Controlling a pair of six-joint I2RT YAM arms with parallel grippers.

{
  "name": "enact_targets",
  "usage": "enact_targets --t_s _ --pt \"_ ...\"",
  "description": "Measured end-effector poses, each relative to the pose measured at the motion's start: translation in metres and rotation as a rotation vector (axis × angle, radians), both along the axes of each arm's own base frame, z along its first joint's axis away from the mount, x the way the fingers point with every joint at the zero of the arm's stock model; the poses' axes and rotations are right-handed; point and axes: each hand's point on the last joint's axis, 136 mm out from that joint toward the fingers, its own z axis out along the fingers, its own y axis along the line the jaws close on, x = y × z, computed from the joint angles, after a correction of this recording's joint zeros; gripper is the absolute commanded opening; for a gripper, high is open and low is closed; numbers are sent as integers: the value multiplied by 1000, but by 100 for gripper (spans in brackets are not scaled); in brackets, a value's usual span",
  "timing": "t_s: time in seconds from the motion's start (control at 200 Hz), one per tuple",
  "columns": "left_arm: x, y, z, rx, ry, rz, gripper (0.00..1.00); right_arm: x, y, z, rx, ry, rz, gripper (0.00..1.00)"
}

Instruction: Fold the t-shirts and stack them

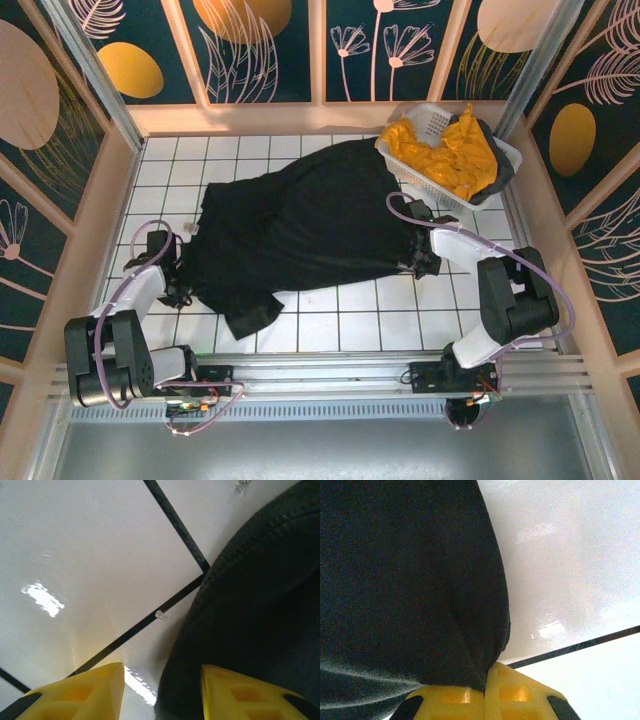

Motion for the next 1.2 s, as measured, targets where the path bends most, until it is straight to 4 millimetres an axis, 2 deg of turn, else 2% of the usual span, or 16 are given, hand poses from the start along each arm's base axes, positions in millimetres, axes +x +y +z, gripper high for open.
enact_targets --t_s 0.085,0.135,0.185,0.255,0.405,0.5,0.561,0.621,0.671,0.741,0.836,0.896,0.946,1.006,1.086,1.201 --pt "2 -1 -3 -10 0 2 37 0 1 -1 4 3 1 0" --pt "1 0 -4 -11 3 10 30 0 1 -1 7 3 0 0" --pt "0 1 -5 -10 12 17 20 0 1 -1 9 4 -1 0" --pt "-4 3 -6 -7 26 30 0 0 2 -1 17 5 -1 0" --pt "21 -8 4 -79 -71 27 0 4 8 2 42 -4 13 0" --pt "52 -14 32 -132 -167 39 0 28 20 26 85 -70 35 0" --pt "82 -15 66 -163 -267 54 0 57 31 58 119 -161 49 0" --pt "115 -15 113 -190 -394 64 0 95 44 107 163 -296 63 0" --pt "139 -14 157 -207 -502 65 0 131 54 162 206 -440 65 0" --pt "170 -12 237 -222 -686 67 0 175 60 246 268 -660 58 0" --pt "189 -8 339 -225 -908 67 0 205 52 346 318 -906 35 0" --pt "189 -6 393 -219 -1022 73 0 209 41 400 340 -1037 18 0" --pt "184 -4 435 -210 -1111 79 0 208 32 430 348 -1114 5 0" --pt "173 -1 471 -199 -1191 97 0 201 22 461 355 -1199 -8 0" --pt "154 3 503 -176 -1262 131 0 182 10 488 358 -1274 -25 0" --pt "126 11 529 -133 -1320 189 0 143 -2 508 374 -1342 -34 0"
